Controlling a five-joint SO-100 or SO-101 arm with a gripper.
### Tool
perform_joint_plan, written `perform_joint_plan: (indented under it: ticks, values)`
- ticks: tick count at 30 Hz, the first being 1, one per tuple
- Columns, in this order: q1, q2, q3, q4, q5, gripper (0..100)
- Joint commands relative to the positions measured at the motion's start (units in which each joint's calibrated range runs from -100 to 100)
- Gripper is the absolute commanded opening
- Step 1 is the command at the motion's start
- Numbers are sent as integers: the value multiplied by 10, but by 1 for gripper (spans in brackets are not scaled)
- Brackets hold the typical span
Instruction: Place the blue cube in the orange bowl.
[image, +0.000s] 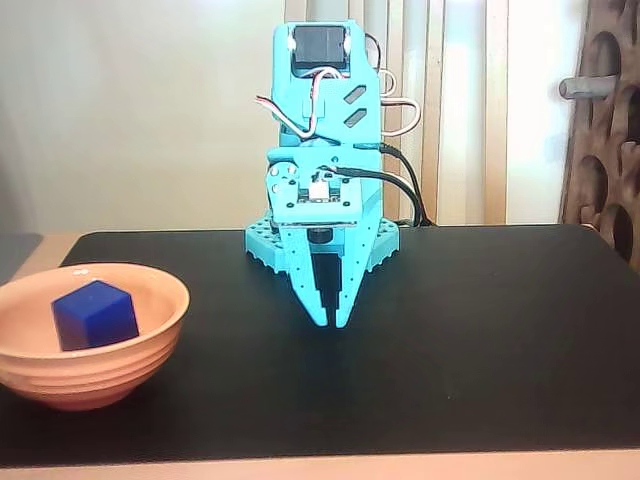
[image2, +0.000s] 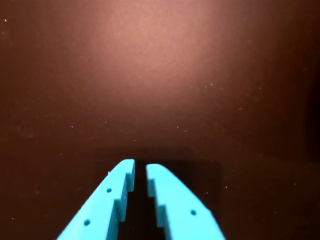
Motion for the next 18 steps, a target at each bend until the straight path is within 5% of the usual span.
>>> perform_joint_plan:
  ticks: [1, 18]
  values:
    - [3, -12, 5, 7, 1, 0]
    - [-2, -9, 5, 7, 1, 1]
